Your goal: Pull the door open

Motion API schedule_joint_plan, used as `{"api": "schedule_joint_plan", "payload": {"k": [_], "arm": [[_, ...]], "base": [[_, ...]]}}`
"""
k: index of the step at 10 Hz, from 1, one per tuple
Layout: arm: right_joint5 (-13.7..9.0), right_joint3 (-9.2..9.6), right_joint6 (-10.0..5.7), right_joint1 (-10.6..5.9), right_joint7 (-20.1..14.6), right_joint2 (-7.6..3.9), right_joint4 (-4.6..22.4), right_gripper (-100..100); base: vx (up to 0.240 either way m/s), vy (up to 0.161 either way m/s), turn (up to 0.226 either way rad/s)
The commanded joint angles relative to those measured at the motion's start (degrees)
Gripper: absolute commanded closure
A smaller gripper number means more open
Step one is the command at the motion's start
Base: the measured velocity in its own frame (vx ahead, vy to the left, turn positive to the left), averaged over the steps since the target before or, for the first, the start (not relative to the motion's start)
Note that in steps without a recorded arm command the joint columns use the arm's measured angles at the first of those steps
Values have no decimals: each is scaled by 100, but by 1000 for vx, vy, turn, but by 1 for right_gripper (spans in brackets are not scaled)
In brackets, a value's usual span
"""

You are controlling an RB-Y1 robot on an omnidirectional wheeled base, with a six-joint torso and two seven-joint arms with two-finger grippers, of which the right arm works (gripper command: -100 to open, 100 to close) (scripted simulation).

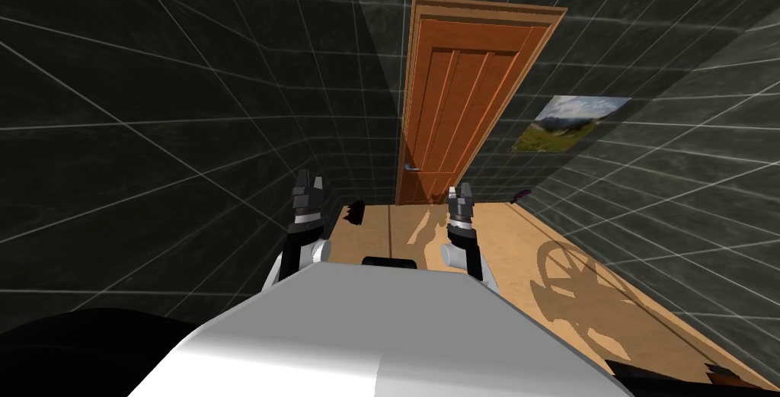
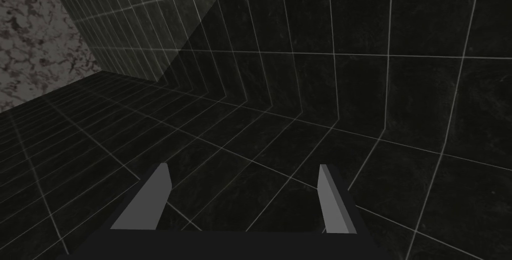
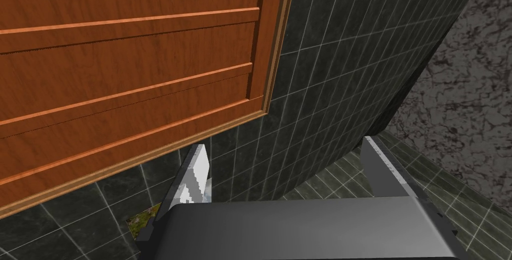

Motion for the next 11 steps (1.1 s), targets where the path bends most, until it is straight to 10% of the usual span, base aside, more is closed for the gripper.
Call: {"api": "schedule_joint_plan", "payload": {"k": [1,11], "arm": [[-18,-46,-26,-69,-19,-27,202,-100],[-122,-385,-268,-699,-78,-166,1798,-100]], "base": [[63,-20,49],[62,-16,94]]}}
